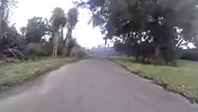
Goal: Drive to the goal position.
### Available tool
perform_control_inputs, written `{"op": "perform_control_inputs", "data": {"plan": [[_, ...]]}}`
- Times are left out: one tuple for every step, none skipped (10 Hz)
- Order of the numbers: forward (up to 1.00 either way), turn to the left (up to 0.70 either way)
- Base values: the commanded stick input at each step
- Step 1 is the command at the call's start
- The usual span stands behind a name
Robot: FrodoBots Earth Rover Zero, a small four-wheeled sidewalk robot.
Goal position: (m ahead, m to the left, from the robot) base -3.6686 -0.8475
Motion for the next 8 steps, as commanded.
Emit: {"op": "perform_control_inputs", "data": {"plan": [[0.85,0.0],[0.85,0.0],[0.85,0.0],[0.85,0.0],[0.85,-0.11],[0.85,-0.33],[0.85,-0.34],[0.85,-0.34]]}}
